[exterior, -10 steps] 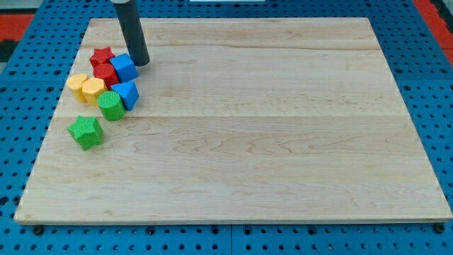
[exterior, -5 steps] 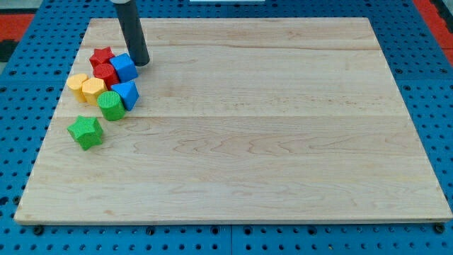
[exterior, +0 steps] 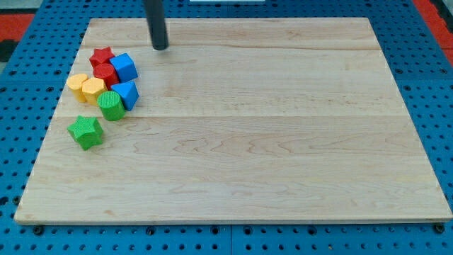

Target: Separate yellow hexagon and blue triangle from the group of blocks

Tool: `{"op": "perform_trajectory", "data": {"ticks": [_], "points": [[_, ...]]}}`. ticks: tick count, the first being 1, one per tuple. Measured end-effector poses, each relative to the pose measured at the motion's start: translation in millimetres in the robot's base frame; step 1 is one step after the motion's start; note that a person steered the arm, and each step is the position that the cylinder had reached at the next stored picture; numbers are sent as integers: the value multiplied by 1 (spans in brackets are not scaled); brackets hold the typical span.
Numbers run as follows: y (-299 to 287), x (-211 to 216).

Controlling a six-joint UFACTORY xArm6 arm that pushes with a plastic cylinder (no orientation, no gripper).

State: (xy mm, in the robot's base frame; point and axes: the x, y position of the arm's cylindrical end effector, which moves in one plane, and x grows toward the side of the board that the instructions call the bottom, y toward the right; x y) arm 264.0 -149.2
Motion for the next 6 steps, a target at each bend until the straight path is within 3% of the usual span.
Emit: {"op": "perform_trajectory", "data": {"ticks": [2,5,6], "points": [[-154,-1],[-153,63],[-153,63]]}}
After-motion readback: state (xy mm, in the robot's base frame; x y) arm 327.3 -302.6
